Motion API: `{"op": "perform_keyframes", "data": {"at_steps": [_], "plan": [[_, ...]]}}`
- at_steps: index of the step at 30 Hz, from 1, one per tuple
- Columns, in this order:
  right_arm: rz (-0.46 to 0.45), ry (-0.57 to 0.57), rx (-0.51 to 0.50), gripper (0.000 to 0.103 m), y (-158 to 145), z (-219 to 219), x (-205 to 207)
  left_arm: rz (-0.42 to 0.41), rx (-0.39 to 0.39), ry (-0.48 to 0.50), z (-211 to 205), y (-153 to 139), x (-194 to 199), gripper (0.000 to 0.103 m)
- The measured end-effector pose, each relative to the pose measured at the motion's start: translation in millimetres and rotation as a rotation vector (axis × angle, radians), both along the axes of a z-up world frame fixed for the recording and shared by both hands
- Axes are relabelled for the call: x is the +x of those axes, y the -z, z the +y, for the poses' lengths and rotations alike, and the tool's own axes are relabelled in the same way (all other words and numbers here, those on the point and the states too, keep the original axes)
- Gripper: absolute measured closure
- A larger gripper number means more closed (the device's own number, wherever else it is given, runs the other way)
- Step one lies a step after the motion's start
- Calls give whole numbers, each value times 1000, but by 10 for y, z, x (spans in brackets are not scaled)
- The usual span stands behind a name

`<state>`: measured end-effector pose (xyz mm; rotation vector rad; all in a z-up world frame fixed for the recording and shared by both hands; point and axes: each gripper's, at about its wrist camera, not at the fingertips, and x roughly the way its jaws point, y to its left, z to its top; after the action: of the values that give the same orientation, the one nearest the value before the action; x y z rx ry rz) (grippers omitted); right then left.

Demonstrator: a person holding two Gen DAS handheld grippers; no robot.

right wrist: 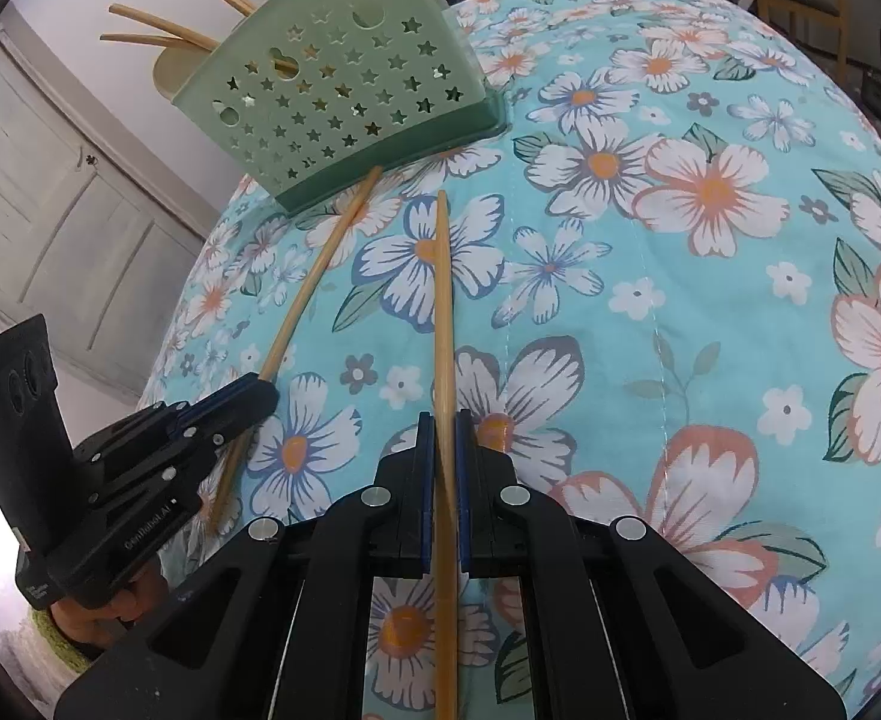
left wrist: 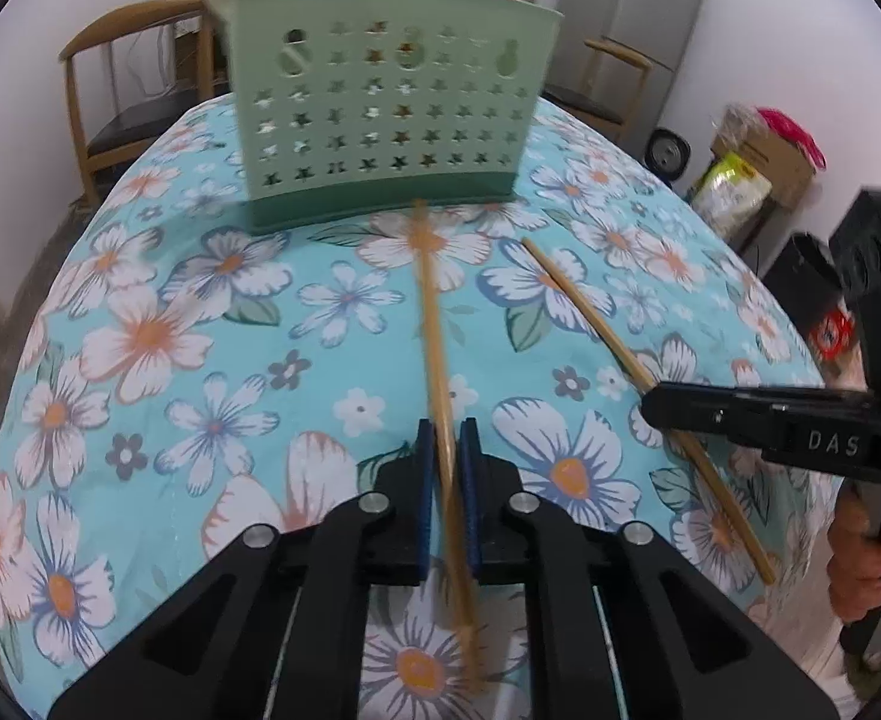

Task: Organize utensils
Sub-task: 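Grasp a remaining chopstick with the right tool while the left tool approaches another, then close the left tool on a loose chopstick while the right tool holds its chopstick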

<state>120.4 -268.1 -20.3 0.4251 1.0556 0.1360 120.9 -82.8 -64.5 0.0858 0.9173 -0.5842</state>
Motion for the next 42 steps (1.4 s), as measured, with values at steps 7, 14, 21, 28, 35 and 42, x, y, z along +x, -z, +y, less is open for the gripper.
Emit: {"op": "perform_keyframes", "data": {"at_steps": [7, 14, 21, 28, 35, 42], "plan": [[-6, -9, 26, 98, -57, -42, -65, 14, -64, -89, 360, -122, -86, 97], [-1, -40, 33, 98, -96, -28, -238, 144, -149, -198, 882, -87, -230, 97], [24, -95, 33, 97, -109, 96, -322, 227, -157, -206, 987, -29, -363, 94], [25, -116, 31, 89, -192, 218, -276, 274, -225, -162, 941, -123, -274, 81], [24, -119, 12, 79, -213, 297, -152, 226, -159, -124, 806, -193, -50, 79], [3, -135, -34, 71, -262, 379, 78, 190, -80, -36, 554, -164, 197, 72]]}}
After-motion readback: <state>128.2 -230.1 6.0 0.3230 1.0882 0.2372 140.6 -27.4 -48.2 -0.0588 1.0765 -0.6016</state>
